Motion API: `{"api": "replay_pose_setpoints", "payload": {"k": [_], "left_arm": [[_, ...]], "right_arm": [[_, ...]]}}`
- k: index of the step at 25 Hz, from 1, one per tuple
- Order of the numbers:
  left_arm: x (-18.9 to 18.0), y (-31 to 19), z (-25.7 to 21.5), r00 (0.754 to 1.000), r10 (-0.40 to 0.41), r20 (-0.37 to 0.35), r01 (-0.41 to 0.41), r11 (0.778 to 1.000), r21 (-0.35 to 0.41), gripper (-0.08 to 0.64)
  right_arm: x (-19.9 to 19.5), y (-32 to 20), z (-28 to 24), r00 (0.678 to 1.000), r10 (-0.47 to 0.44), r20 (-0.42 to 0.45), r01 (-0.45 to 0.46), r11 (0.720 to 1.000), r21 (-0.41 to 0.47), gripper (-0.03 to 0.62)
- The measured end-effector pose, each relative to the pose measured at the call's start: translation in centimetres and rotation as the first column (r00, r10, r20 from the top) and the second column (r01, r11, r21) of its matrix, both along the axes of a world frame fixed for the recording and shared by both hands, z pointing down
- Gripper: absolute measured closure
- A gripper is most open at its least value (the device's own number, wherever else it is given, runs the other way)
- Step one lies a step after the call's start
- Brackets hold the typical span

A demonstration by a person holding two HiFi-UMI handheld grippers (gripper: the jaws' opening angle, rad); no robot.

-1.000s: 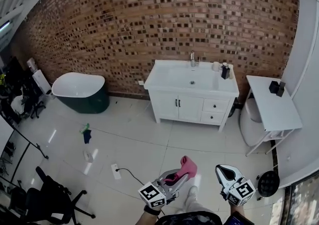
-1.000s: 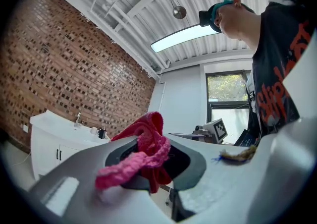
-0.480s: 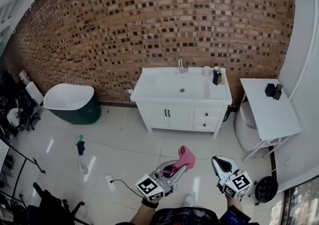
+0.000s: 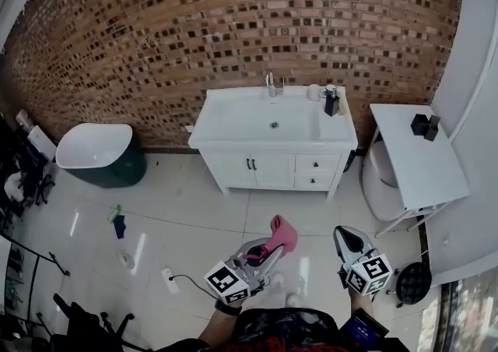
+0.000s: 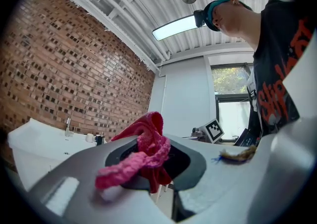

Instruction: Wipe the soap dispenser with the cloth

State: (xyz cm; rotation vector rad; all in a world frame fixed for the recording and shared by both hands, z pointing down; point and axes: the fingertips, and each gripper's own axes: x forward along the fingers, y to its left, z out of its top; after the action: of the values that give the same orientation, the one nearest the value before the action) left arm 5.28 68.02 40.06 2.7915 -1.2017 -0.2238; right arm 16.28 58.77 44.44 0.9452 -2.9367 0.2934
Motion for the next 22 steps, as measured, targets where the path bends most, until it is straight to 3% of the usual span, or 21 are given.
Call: {"api": "replay_pose_setpoints", "payload": {"k": [5, 9, 16, 22], "left_arm": [[-2.4, -2.9, -0.2, 0.999, 0.033, -0.018, -0.032, 0.999, 0.035, 0.512], [-5.1, -5.2, -0.6, 0.999, 0.030, -0.029, -0.028, 0.998, 0.060, 0.511], [-10.0, -8.9, 0.9, 0.997, 0.021, -0.068, -0.019, 1.000, 0.016, 0.512], [-10.6, -13.1, 1.7, 0.994, 0.048, -0.098, -0.051, 0.998, -0.025, 0.511]], "right_arm": [[-2.4, -2.5, 0.0, 0.999, -0.032, -0.027, 0.032, 0.999, -0.003, 0.592], [-4.9, -4.8, -1.8, 0.999, -0.038, 0.013, 0.038, 0.999, 0.033, 0.592], [-10.9, -5.5, -1.9, 0.990, -0.140, 0.014, 0.139, 0.990, 0.024, 0.592], [-11.3, -9.7, -1.1, 0.994, -0.110, 0.017, 0.111, 0.993, -0.034, 0.592]]}}
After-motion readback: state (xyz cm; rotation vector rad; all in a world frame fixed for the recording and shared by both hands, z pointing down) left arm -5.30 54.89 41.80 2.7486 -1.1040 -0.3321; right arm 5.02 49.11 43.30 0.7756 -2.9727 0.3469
